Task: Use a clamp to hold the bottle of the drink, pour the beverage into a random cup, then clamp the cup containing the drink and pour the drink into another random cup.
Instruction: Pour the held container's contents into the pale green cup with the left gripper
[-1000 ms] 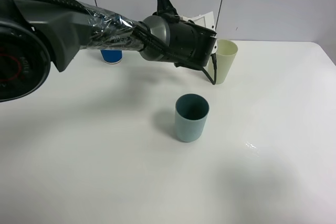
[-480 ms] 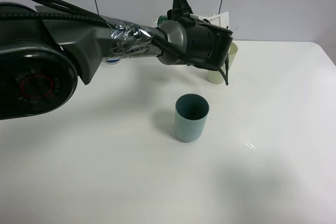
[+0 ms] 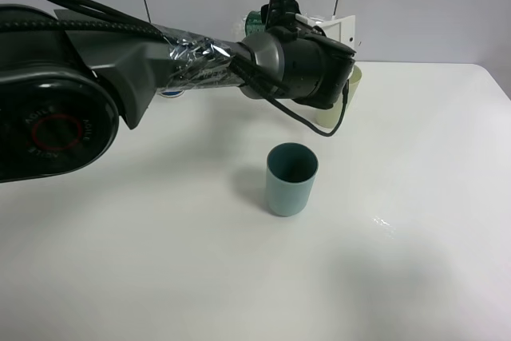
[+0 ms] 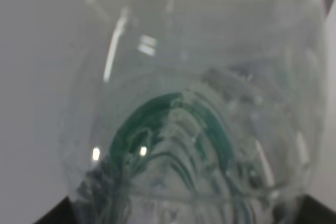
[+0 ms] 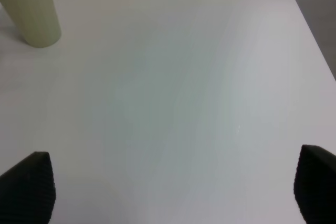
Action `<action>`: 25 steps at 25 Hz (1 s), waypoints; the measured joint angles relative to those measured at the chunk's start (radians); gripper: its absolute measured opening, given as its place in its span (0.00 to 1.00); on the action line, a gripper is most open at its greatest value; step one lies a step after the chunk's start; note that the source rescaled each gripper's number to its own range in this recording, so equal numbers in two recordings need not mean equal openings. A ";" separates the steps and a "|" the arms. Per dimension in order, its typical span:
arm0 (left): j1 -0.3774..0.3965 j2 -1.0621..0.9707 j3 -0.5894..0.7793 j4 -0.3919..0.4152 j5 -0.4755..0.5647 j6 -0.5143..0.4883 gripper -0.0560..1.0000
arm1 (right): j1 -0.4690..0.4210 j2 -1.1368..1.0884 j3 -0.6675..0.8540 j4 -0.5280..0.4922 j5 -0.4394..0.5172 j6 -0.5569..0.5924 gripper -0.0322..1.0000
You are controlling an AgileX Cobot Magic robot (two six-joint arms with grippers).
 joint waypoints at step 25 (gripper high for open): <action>0.023 0.000 -0.001 0.172 0.073 0.098 0.10 | 0.000 0.000 0.000 0.000 0.000 0.000 0.76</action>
